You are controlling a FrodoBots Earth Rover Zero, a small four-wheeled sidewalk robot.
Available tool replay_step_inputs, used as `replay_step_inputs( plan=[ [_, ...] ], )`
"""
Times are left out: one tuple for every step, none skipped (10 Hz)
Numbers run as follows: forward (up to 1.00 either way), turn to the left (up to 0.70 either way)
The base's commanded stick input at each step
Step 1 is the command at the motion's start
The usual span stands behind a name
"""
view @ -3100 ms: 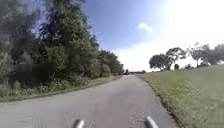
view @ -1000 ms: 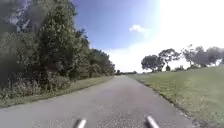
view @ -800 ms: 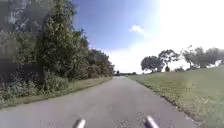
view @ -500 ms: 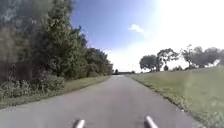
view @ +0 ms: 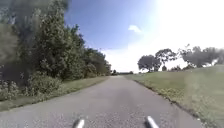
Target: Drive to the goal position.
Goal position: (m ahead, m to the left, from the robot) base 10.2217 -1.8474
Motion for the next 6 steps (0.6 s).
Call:
replay_step_inputs(
  plan=[
    [0.7, 0.0],
    [0.7, 0.0],
    [0.7, 0.0],
    [0.7, 0.0],
    [0.7, 0.0],
    [0.7, 0.0]
  ],
)
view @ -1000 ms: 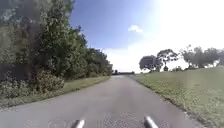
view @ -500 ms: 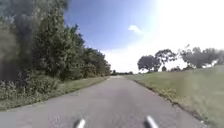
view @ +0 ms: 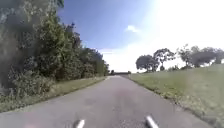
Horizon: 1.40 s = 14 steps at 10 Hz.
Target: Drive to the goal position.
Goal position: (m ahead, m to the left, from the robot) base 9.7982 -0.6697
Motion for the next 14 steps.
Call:
replay_step_inputs(
  plan=[
    [0.7, 0.0],
    [0.7, 0.0],
    [0.7, 0.0],
    [0.7, 0.0],
    [0.7, 0.0],
    [0.7, 0.0],
    [0.7, 0.0],
    [0.7, 0.0],
    [0.7, 0.0],
    [0.7, 0.0],
    [0.7, 0.0],
    [0.7, 0.0],
    [0.7, 0.0],
    [0.7, 0.0]
  ],
)
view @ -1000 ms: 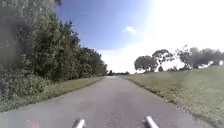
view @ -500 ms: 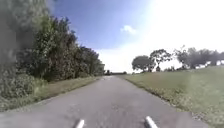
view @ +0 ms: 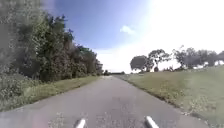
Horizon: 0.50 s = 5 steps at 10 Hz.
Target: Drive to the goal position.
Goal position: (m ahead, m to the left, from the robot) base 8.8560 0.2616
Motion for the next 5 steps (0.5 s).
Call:
replay_step_inputs(
  plan=[
    [0.7, 0.0],
    [0.7, 0.0],
    [0.7, 0.0],
    [0.7, 0.0],
    [0.7, 0.0]
  ],
)
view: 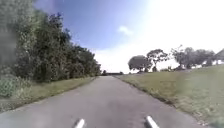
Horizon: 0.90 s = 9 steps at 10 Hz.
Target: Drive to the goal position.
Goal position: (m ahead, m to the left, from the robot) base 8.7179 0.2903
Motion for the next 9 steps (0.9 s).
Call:
replay_step_inputs(
  plan=[
    [0.7, 0.0],
    [0.7, 0.0],
    [0.7, 0.32],
    [0.7, 0.35],
    [0.7, 0.35],
    [0.7, 0.35],
    [0.7, 0.35],
    [0.7, 0.35],
    [0.7, 0.35]
  ],
)
